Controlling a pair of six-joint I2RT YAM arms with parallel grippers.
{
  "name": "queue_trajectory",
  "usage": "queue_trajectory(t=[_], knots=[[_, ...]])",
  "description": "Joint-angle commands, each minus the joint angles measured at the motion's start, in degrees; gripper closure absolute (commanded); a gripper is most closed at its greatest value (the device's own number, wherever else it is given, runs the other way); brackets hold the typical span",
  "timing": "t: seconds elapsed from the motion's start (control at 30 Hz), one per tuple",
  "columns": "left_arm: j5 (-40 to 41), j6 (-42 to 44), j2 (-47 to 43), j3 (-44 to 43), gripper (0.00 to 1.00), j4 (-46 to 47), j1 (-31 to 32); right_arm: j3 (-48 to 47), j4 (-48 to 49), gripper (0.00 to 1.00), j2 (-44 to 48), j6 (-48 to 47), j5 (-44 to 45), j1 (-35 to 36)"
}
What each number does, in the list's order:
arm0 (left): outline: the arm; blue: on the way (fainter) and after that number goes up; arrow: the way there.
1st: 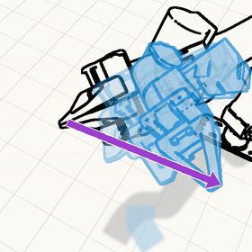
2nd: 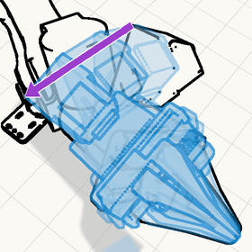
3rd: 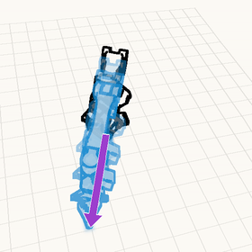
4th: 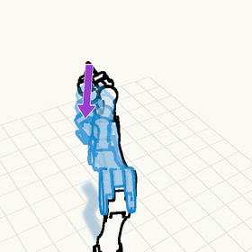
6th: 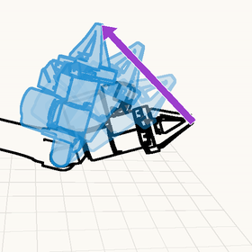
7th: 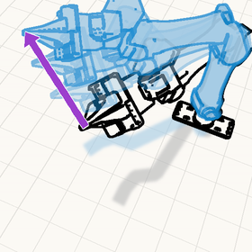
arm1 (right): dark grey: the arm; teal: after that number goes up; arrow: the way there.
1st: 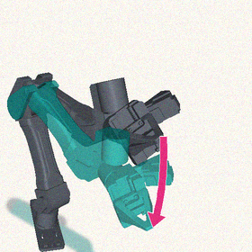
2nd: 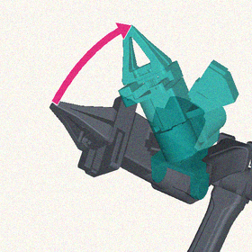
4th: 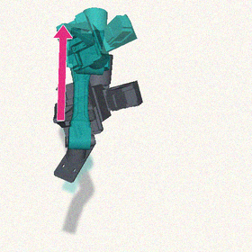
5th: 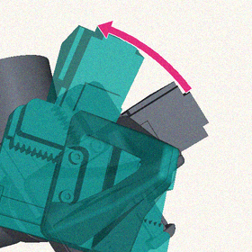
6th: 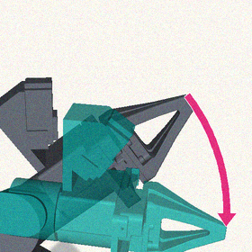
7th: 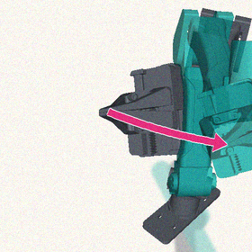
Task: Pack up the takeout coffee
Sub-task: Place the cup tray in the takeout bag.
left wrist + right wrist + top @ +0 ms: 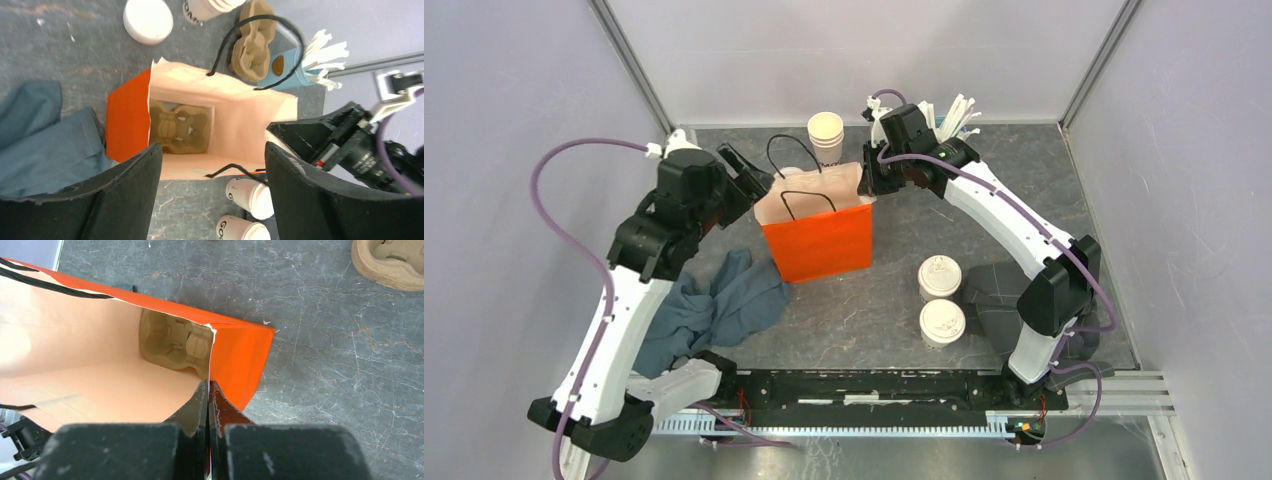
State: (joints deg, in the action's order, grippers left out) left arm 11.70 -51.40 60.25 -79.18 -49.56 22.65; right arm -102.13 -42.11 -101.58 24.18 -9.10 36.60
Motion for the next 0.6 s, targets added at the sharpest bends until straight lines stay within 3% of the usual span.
queue_trajectory(t=[0.0,0.27,0.47,0.57], knots=[[4.9,7.9,0.3,-4.8,0.19,-9.1,0.2,-0.1,-0.8,1.0,2.1,-0.6,0.3,0.1],[7.2,9.8,3.6,-3.7,0.18,-9.3,0.2,-1.7,-1.7,0.95,2.0,-1.1,0.2,0.1],[5.5,15.5,8.3,-4.1,0.43,-8.2,0.1,-1.8,-2.6,0.93,2.5,-2.1,1.7,0.1],[5.1,17.7,9.8,-5.3,0.65,-8.9,0.2,-2.2,-2.9,0.92,2.6,-2.8,2.7,0.1]])
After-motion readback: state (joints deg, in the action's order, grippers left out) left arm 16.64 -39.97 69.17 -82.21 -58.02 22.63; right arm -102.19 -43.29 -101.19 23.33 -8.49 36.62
